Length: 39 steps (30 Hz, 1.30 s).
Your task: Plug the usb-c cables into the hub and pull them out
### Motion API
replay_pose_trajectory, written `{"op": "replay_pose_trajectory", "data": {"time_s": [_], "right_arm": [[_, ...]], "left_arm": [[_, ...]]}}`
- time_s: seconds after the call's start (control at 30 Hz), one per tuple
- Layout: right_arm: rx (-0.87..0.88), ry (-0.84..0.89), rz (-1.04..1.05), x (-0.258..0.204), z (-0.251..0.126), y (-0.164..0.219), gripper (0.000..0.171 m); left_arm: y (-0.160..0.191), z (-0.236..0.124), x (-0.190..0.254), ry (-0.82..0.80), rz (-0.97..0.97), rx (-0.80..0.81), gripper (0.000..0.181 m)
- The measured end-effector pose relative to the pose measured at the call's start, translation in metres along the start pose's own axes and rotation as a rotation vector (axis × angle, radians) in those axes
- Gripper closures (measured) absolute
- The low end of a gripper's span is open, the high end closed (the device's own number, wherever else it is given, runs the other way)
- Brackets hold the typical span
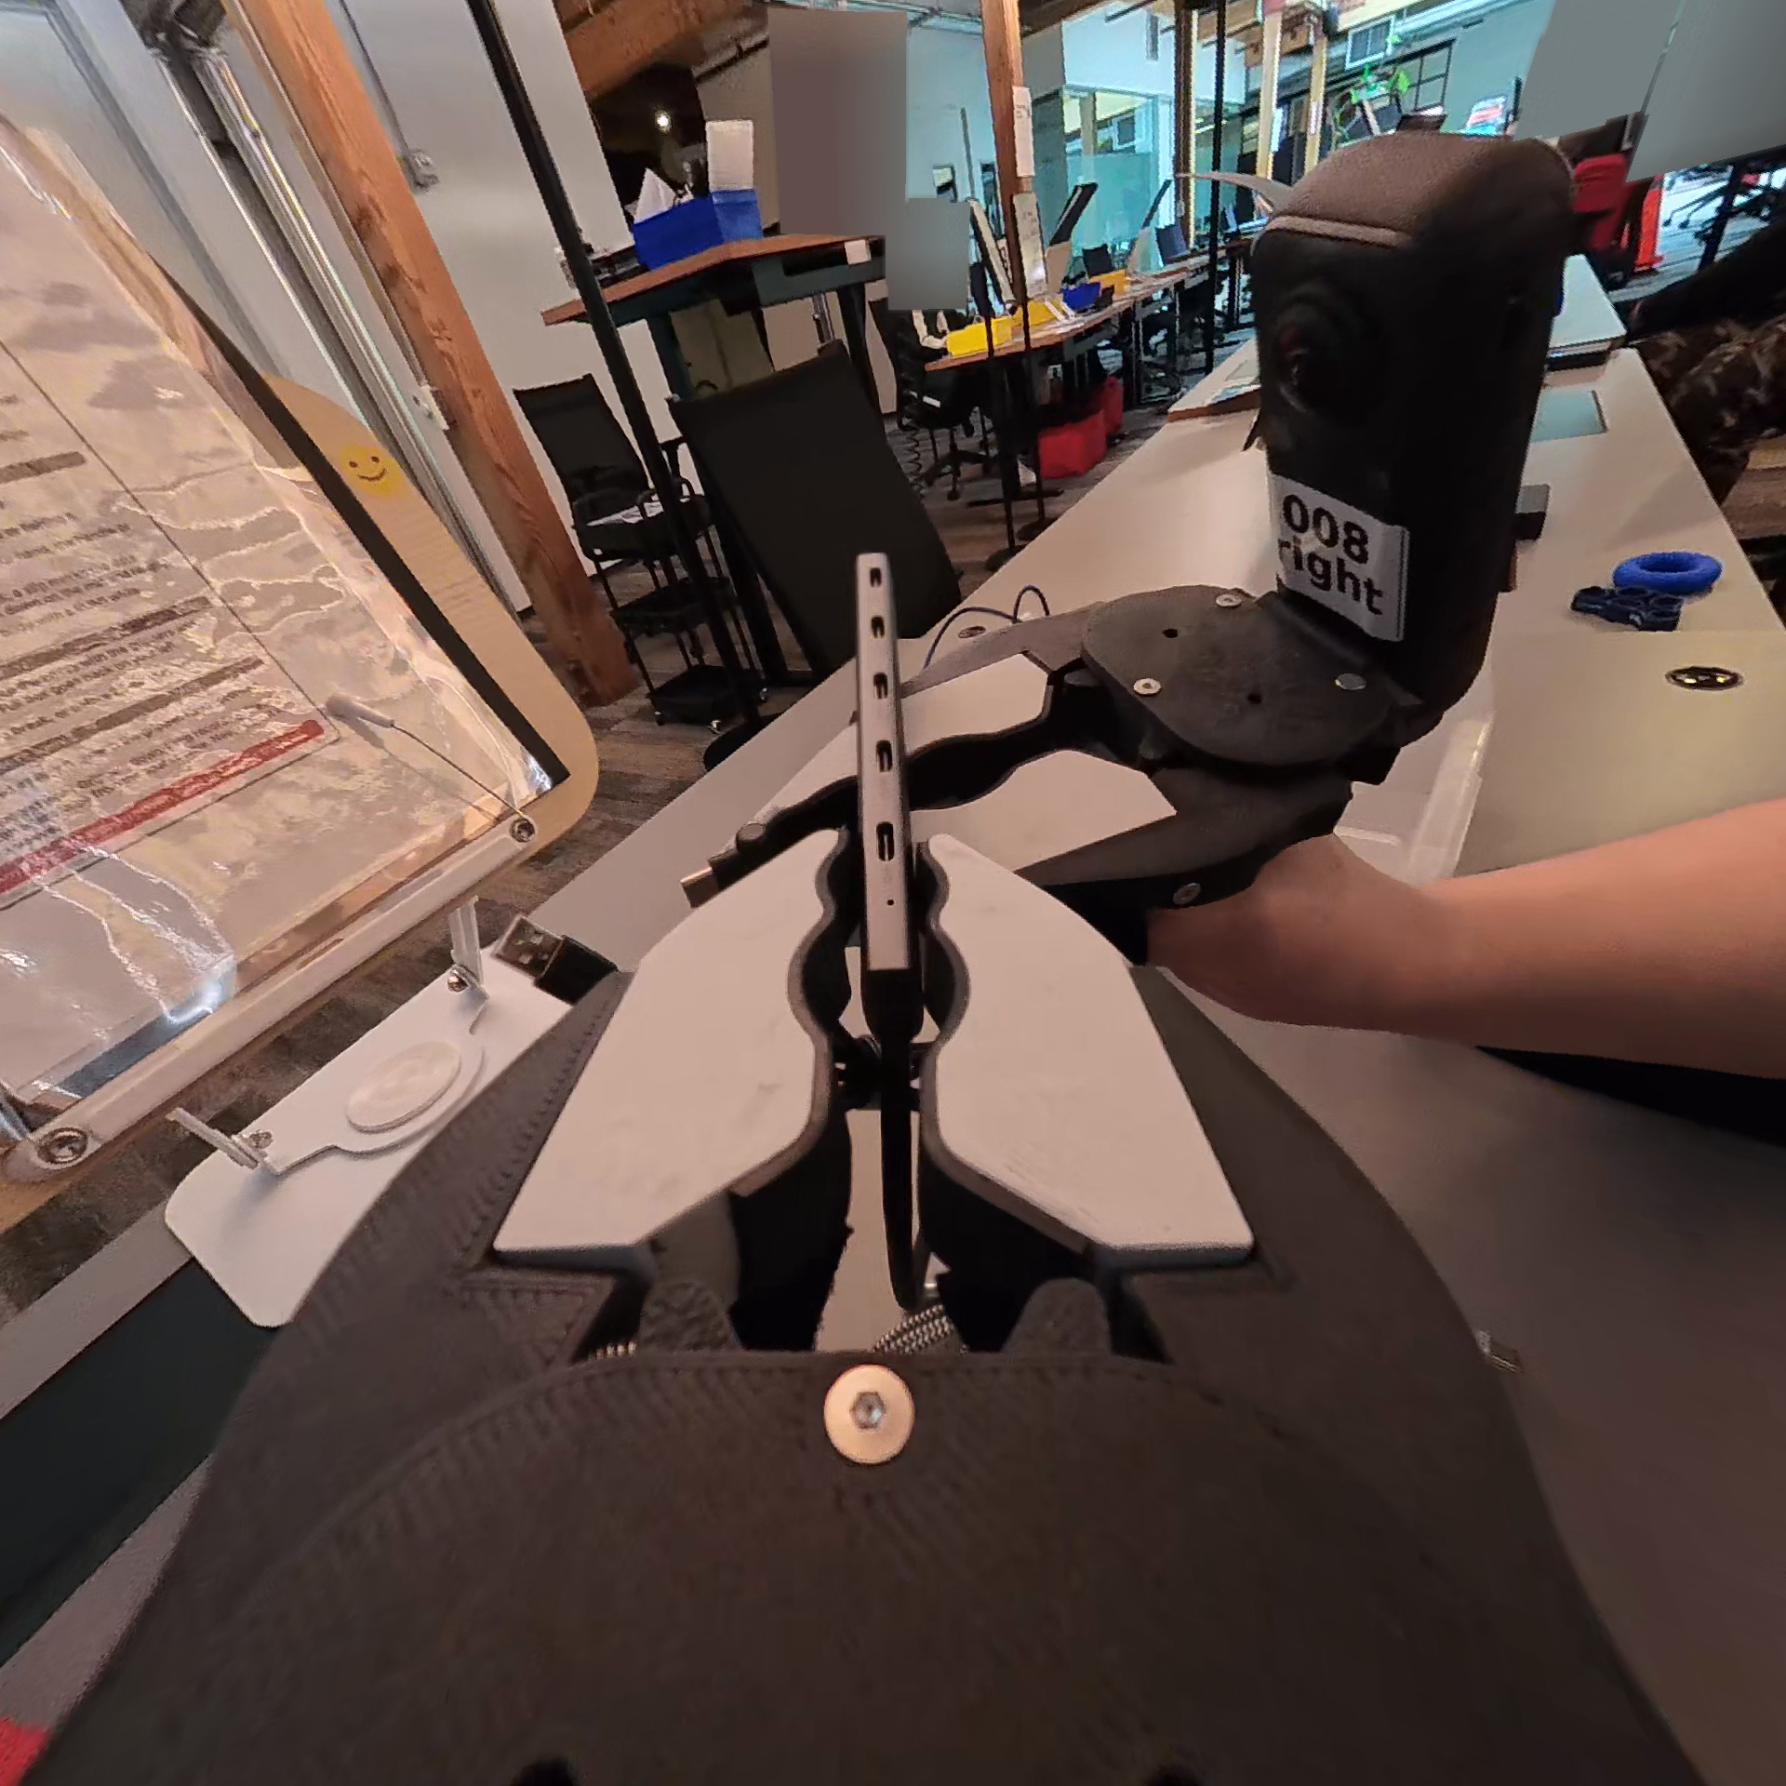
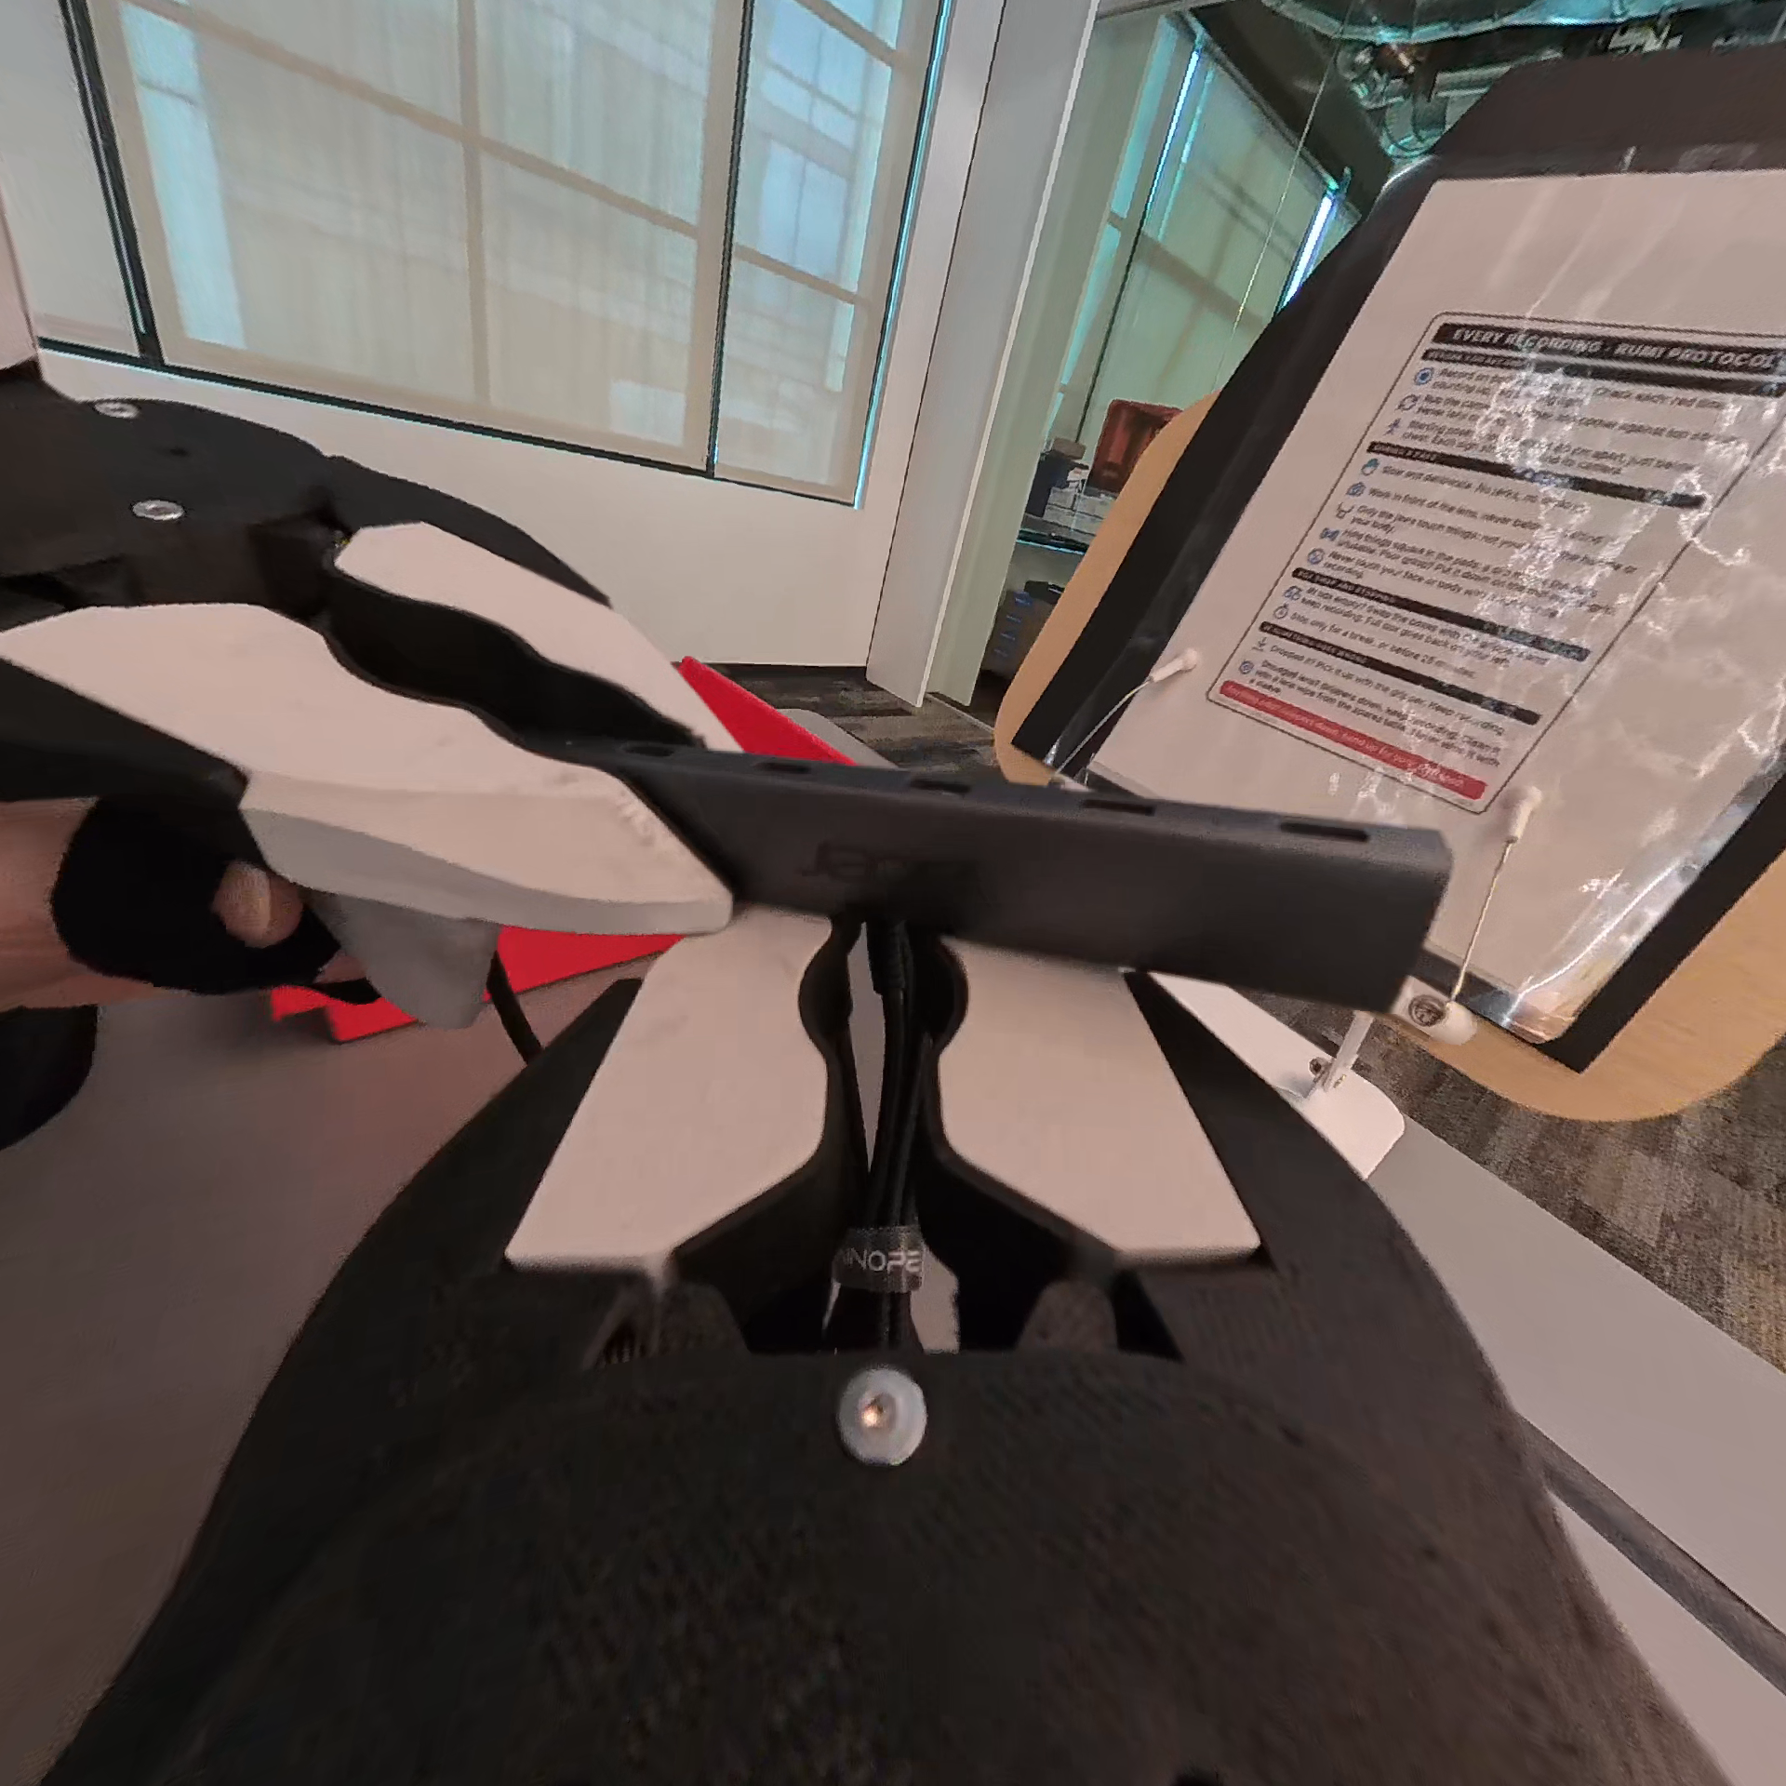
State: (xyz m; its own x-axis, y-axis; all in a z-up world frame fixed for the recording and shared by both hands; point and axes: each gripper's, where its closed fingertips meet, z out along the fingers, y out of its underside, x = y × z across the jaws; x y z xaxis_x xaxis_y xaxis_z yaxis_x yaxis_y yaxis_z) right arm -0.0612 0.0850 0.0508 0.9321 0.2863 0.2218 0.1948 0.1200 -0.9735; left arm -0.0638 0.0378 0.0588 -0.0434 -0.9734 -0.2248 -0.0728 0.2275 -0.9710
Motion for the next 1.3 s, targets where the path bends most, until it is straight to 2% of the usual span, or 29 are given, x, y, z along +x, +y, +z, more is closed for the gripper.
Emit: {"op": "replay_pose_trajectory", "data": {"time_s": [0.1, 0.37, 0.53, 0.63, 0.7, 0.83, 0.97, 1.07, 1.3], "right_arm": [[-0.014, -0.004, -0.006, -0.001, 0.002, 0.003, 0.163], [-0.085, 0.019, 0.122, 0.023, 0.004, 0.027, 0.162], [-0.021, 0.051, 0.214, 0.045, -0.006, 0.021, 0.162], [0.078, -0.042, 0.072, 0.035, -0.016, -0.008, 0.163], [0.075, -0.085, -0.067, 0.023, -0.02, -0.02, 0.163], [-0.11, -0.061, -0.292, 0.016, -0.017, -0.011, 0.162], [-0.308, 0.049, -0.45, 0.028, -0.012, 0.012, 0.162], [-0.402, 0.067, -0.484, 0.031, -0.009, 0.029, 0.162], [-0.363, -0.032, -0.471, 0.017, -0.011, 0.021, 0.162]], "left_arm": [[0.004, -0.001, -0.003, -0.006, 0.007, -0.023, 0.172], [-0.008, -0.022, -0.034, -0.24, 0.257, -0.046, 0.172], [-0.01, -0.04, -0.058, -0.346, 0.382, -0.092, 0.172], [0.0, -0.043, -0.055, -0.248, 0.417, -0.166, 0.172], [0.009, -0.046, -0.059, -0.223, 0.437, -0.24, 0.172], [0.029, -0.056, -0.065, -0.161, 0.416, -0.378, 0.172], [0.032, -0.063, -0.06, -0.097, 0.397, -0.419, 0.172], [0.03, -0.066, -0.052, -0.054, 0.414, -0.415, 0.172], [0.031, -0.07, -0.039, 0.036, 0.422, -0.409, 0.172]]}}
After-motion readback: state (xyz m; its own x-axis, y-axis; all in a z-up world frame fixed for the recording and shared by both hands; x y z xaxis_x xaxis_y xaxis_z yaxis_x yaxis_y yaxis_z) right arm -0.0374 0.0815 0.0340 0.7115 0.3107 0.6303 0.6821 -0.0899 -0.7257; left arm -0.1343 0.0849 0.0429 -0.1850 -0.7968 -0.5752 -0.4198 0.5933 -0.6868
